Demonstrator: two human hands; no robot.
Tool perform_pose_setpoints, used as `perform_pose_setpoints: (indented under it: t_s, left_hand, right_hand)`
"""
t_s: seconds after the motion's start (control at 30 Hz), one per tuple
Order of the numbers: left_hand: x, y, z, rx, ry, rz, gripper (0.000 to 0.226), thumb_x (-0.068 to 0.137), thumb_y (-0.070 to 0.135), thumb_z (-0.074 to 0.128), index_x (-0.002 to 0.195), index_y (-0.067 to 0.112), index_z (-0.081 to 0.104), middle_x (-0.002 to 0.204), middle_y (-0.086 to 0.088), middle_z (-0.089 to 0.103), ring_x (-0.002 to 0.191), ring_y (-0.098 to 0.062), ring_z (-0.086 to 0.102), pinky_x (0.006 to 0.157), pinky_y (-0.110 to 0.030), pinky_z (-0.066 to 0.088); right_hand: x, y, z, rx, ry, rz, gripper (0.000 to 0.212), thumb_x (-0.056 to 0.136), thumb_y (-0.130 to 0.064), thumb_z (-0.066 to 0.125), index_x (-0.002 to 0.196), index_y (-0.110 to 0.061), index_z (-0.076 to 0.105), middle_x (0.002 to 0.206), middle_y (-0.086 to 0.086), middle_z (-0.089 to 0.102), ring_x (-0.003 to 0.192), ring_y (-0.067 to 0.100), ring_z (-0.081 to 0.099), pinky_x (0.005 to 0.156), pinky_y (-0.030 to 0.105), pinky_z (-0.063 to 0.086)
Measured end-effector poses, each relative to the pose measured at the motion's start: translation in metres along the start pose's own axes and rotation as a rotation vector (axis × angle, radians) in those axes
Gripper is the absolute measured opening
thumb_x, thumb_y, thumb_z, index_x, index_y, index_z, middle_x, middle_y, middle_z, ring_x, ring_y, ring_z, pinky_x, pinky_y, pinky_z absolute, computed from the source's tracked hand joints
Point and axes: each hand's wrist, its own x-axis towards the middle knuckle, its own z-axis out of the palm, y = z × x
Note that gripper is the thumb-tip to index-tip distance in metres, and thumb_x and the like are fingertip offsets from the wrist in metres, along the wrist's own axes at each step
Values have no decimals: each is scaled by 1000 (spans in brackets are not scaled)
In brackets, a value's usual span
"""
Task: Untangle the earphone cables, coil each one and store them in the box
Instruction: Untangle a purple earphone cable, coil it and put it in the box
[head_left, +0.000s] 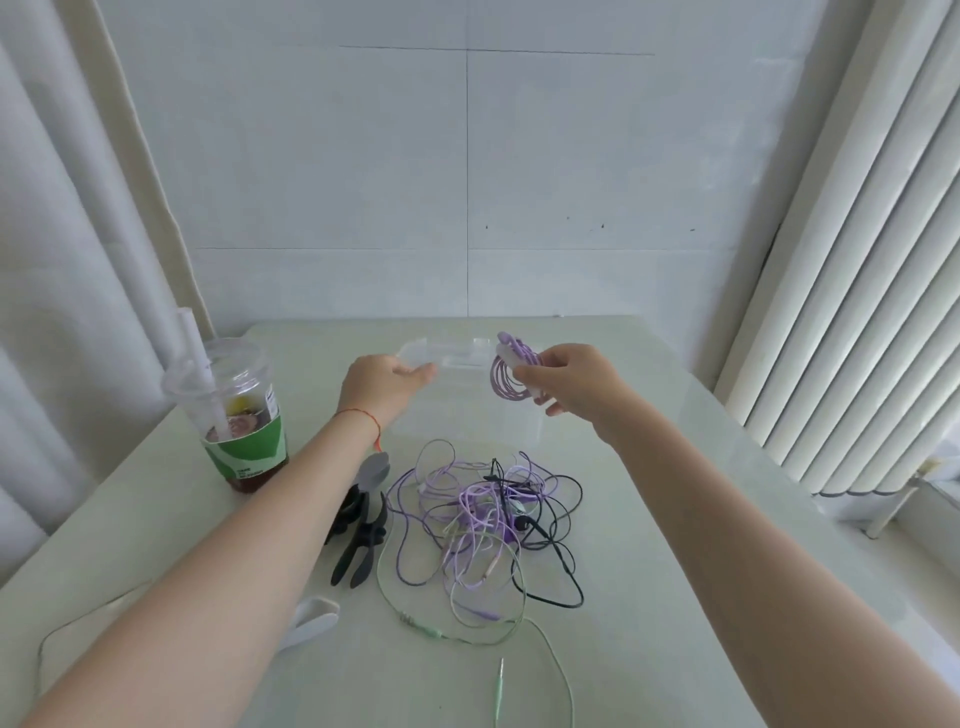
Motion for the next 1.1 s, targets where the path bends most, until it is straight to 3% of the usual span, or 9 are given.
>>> perform_pose_setpoints:
  t_s: [0.13,0.23,0.3,0.37,0.53,0.6,0.77,0.93,1.1]
  left_hand:
    - [-11,-7,6,-22,8,4,66,79,64,65,120,12,65,126,-7,62,122,-24,52,99,-34,40]
    - [-16,-5,1,-6,15,30,45,86,52,62,105,12,69,108,-3,65,109,-24,56,90,-34,43]
    - [-22,-7,-2,-53,35,31,23,92,26,51,85,15,70,88,-5,64,89,-29,59,77,-33,47]
    - [-27,-10,-5,-142,39,4,29,90,14,44,93,17,73,84,-6,66,79,-29,64,80,-34,53]
    - [-31,-17,-4,-305,1,-13,19,93,26,47,100,21,64,71,-1,59,55,-25,61,69,-41,59]
    - [-30,-19,-3,-293,-16,3,20,96,31,45,102,21,61,70,-1,58,58,-22,57,70,-43,58]
    - [-29,-24,-4,-270,-31,7,21,95,28,40,104,25,60,86,-6,61,73,-24,59,76,-43,57]
    - [-30,-23,-6,-221,2,25,30,92,15,39,106,24,65,104,-10,65,82,-25,60,72,-31,47]
    - [-33,-18,-10,-130,67,13,34,92,12,39,112,19,67,124,-6,57,102,-24,59,87,-32,45]
  right_hand:
    - [6,-3,14,63,6,-21,24,83,-14,69,100,2,65,71,6,63,63,18,61,70,35,58]
    - [11,-6,26,82,27,-55,23,83,-14,67,102,-2,62,74,8,66,63,22,64,76,44,60]
    - [18,-12,35,69,38,-111,19,83,-17,67,100,-9,61,73,7,67,63,25,65,76,47,59]
    - [28,-20,45,-39,63,-197,18,82,-23,68,98,-16,61,75,3,67,68,29,67,73,45,57]
    - [52,-33,68,-567,-44,-239,23,78,-26,69,101,-25,64,87,-3,60,79,22,56,62,24,44]
    - [57,-34,75,-674,-72,-220,27,81,-19,68,107,-17,64,94,1,58,83,19,49,58,23,38]
    - [58,-32,84,-626,-155,-183,30,82,-29,68,110,-18,67,102,-2,60,95,17,56,82,24,43]
    - [48,-32,71,-597,-112,-179,24,87,-20,53,100,-22,73,106,-5,62,96,16,56,81,24,44]
    - [32,-29,57,-601,-73,-194,26,88,-19,50,98,-19,74,108,-3,69,97,19,62,83,28,50]
